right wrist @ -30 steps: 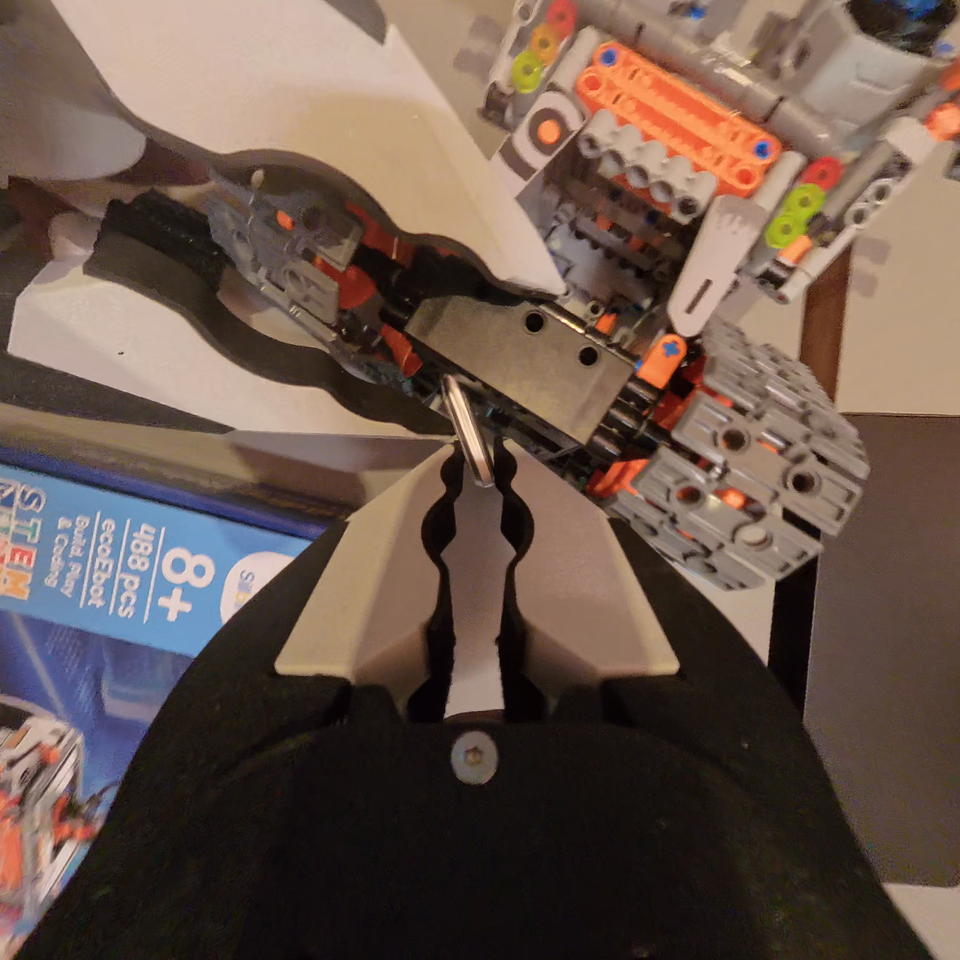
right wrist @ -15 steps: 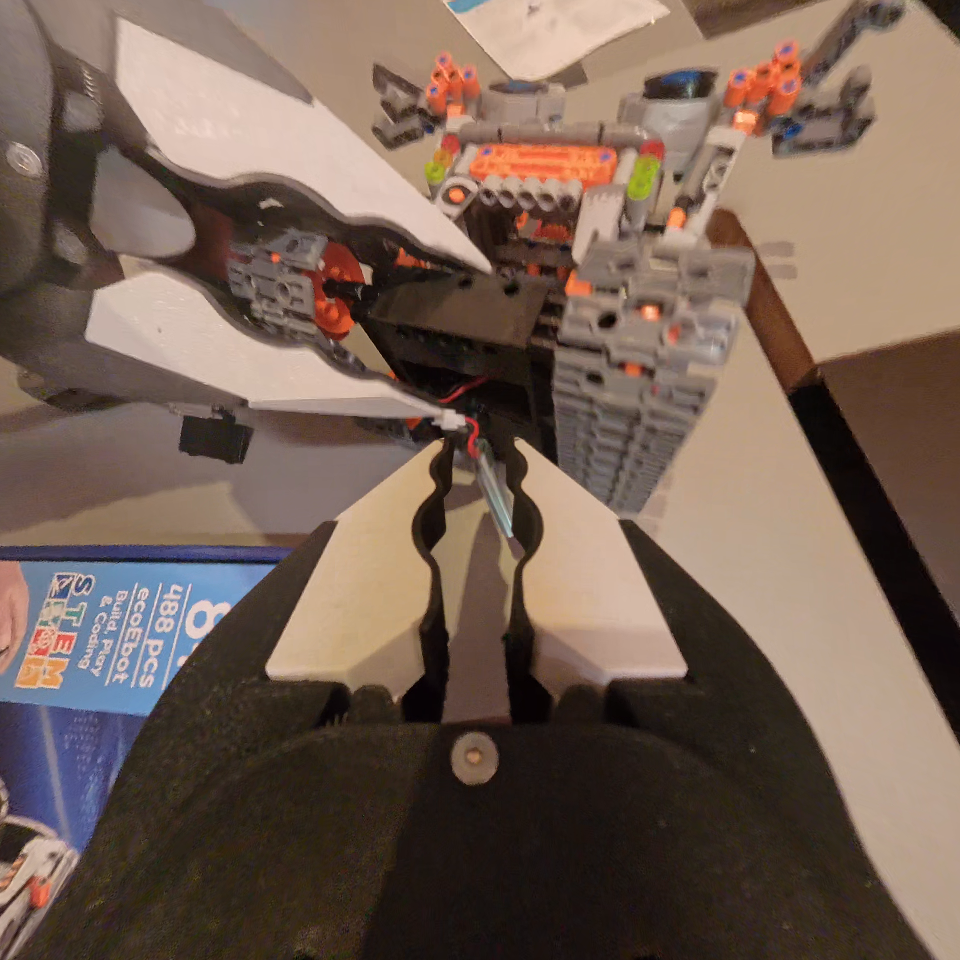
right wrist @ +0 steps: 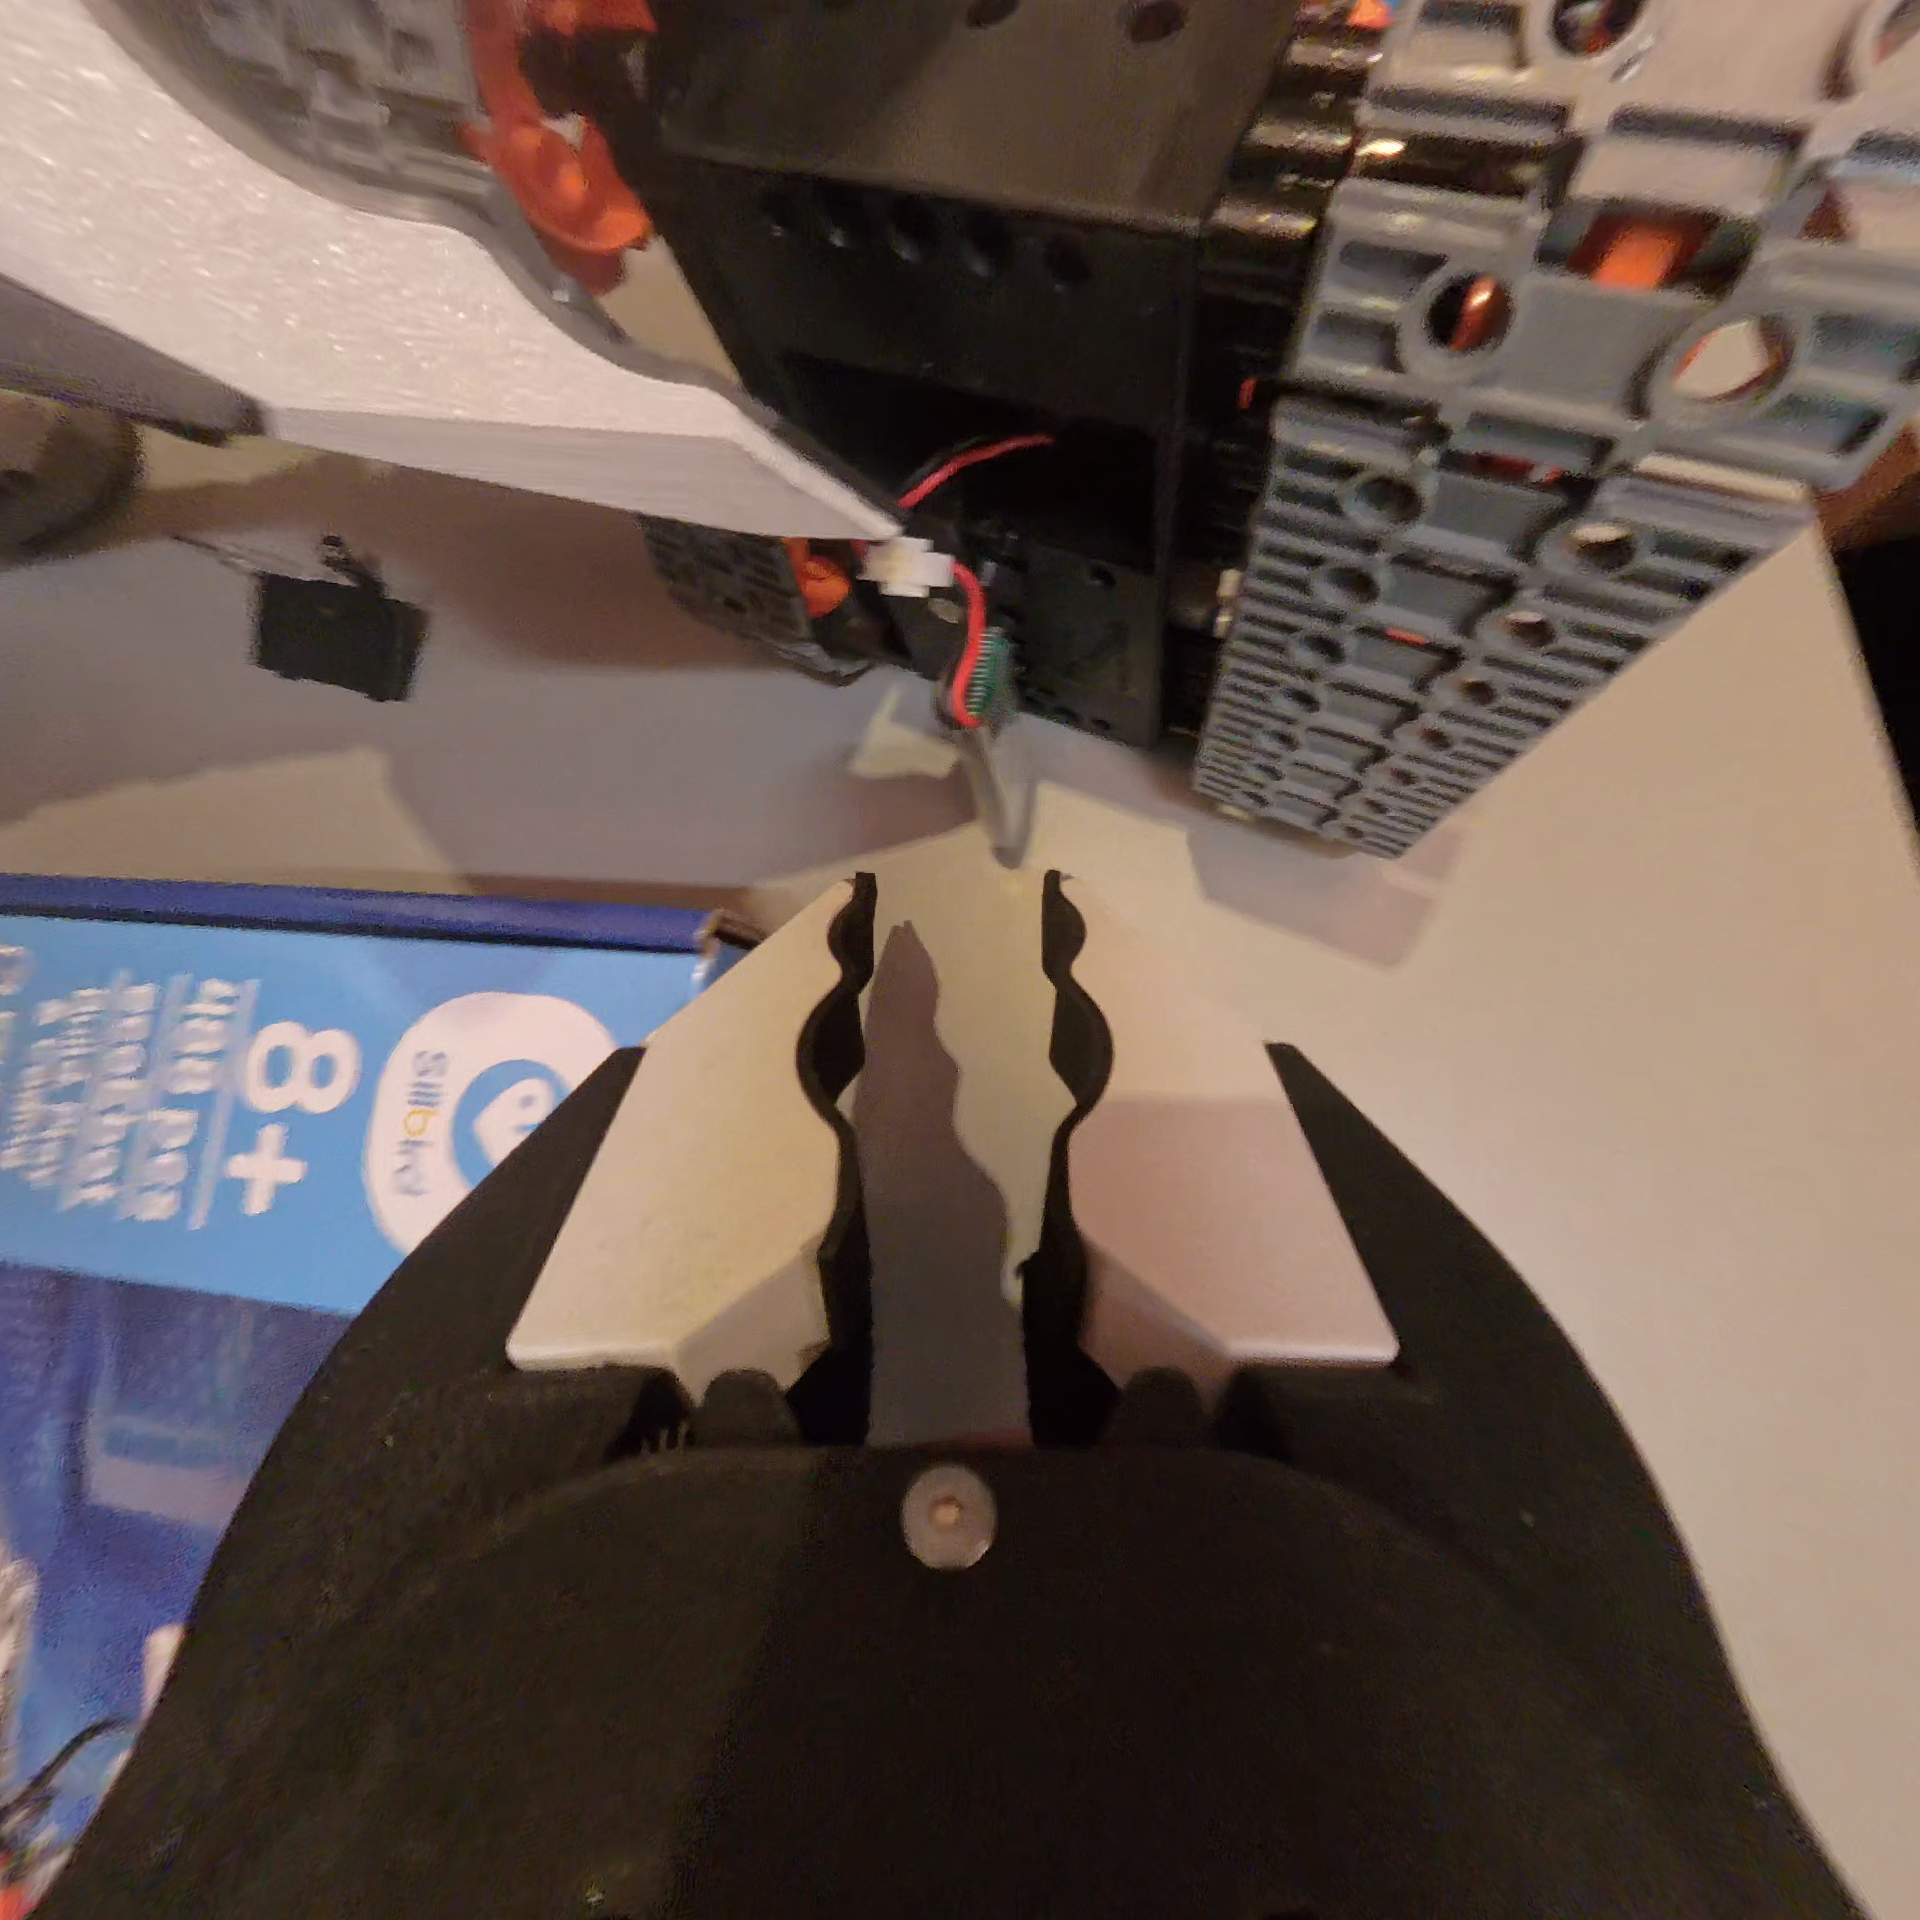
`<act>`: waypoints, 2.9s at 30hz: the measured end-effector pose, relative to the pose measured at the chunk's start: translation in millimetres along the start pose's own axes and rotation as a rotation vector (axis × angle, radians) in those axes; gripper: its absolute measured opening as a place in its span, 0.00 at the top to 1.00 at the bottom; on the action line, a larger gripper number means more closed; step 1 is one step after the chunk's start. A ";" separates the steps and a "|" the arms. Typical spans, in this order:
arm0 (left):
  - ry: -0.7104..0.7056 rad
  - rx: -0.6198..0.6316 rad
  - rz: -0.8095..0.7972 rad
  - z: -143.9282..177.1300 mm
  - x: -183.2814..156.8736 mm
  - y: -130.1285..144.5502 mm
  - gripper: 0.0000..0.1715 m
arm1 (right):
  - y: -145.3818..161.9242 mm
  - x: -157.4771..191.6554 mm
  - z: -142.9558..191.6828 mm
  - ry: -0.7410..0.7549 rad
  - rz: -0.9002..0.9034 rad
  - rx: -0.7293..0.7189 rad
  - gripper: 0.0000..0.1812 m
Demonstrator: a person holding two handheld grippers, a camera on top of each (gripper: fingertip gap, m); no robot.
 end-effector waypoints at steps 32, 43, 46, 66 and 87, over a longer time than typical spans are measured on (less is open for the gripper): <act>0.022 0.040 -0.074 0.0 -7.5 3.0 0.67 | -41.2 -4.2 -0.4 -0.430 -0.791 -0.386 0.98; -0.051 0.042 -0.209 -4.2 -11.3 4.6 0.62 | -54.6 -3.4 -2.5 -0.538 -0.915 -0.424 0.98; -0.126 0.036 -0.248 -6.0 -6.4 4.7 0.63 | -55.8 -4.1 -3.4 -0.539 -0.948 -0.444 0.98; -0.117 0.007 -0.171 -5.1 -5.2 -0.2 0.68 | -61.8 1.7 12.6 -0.657 -0.881 -0.573 0.83; -0.010 -0.021 -0.042 -3.7 -5.8 -2.6 0.69 | -56.5 2.3 16.0 -0.773 -0.806 -0.699 0.91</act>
Point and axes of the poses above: each gripper's, where its closed fingertips meet, z back along the fingers, y out of its underside, x = y × z across the jaws, the point moved 2 cm from there along z, back along the fingers, and after that the axes turned 12 degrees about z, right-handed, at the moved point
